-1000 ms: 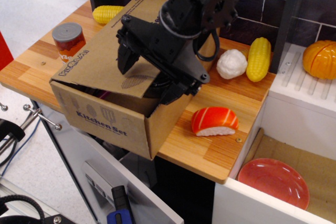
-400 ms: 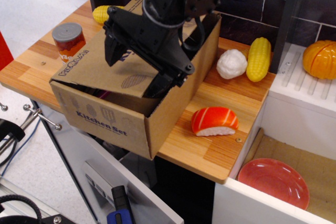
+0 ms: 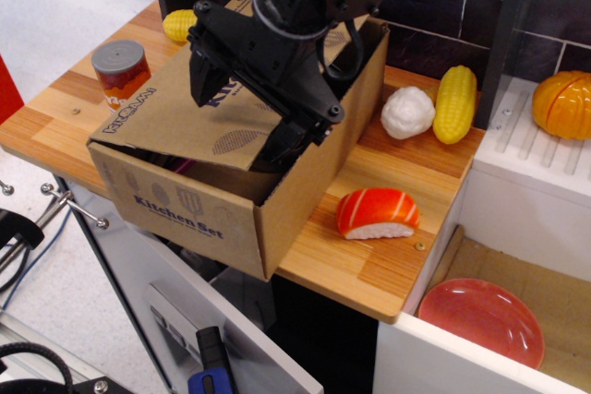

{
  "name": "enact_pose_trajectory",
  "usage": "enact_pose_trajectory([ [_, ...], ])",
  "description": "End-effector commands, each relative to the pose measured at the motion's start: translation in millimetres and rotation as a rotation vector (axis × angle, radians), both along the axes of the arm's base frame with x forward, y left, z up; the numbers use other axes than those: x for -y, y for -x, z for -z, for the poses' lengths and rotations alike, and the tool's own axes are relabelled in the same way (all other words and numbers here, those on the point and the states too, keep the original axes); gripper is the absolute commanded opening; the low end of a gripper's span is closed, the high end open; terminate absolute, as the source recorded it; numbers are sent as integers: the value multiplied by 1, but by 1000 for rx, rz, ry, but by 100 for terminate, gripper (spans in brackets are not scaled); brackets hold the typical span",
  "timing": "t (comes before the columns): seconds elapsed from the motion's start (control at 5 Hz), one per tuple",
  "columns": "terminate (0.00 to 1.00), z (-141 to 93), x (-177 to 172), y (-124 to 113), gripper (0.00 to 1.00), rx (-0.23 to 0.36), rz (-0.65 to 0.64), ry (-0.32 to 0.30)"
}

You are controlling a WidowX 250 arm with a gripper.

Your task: Open brown1fbox flap

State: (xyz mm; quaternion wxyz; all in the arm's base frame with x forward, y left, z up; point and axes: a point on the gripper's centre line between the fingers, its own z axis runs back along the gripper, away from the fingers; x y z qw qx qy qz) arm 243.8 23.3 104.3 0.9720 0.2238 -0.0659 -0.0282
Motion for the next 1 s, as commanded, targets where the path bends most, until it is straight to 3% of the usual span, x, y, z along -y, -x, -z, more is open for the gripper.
enact_pose_trajectory([
  [0.0,0,-30,-10,-6,100,64,53,-86],
  [0.4,0,-83,-42,-4,100,24,107,-185],
  [0.8,0,-100,-96,7,100,47,218,-240],
])
